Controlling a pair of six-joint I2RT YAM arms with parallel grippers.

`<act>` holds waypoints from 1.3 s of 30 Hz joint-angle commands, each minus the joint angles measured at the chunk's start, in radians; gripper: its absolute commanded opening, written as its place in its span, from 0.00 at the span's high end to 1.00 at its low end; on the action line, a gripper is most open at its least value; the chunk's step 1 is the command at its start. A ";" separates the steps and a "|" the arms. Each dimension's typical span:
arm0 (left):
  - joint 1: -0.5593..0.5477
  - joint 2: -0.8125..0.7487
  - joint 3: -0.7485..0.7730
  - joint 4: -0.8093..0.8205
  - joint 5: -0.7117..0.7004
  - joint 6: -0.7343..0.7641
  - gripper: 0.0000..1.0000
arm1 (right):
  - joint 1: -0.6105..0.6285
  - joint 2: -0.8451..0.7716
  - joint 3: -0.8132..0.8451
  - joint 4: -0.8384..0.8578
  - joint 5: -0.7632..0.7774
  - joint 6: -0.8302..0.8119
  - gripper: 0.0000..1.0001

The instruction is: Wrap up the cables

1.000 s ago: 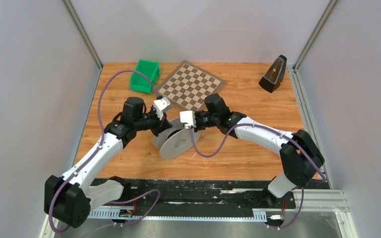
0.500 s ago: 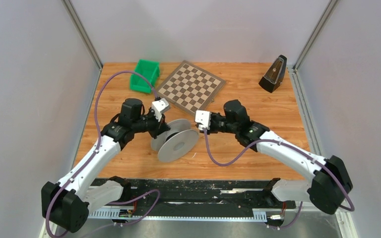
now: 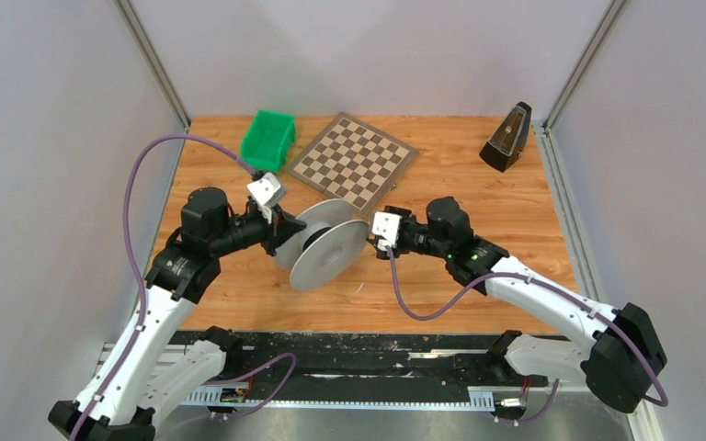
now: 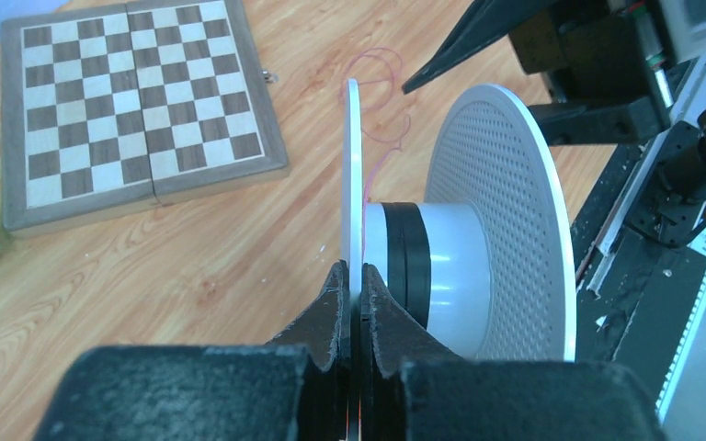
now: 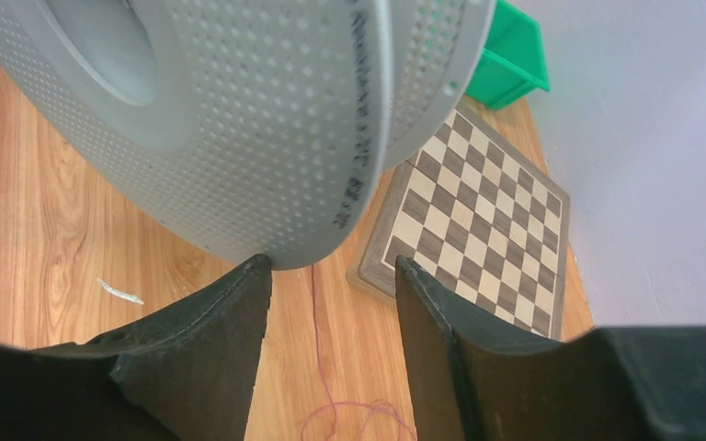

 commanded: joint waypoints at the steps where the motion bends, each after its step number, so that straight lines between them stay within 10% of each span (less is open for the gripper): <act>1: -0.005 -0.022 0.077 -0.023 0.059 -0.083 1.00 | -0.009 0.025 0.029 0.089 -0.003 0.002 0.45; 23: -0.005 -0.087 0.077 0.036 -0.060 -0.285 1.00 | -0.105 0.058 -0.193 0.379 -0.216 0.162 0.39; 39: -0.006 0.063 0.014 0.016 -0.525 -0.263 1.00 | -0.110 -0.006 -0.011 0.189 0.219 0.405 0.39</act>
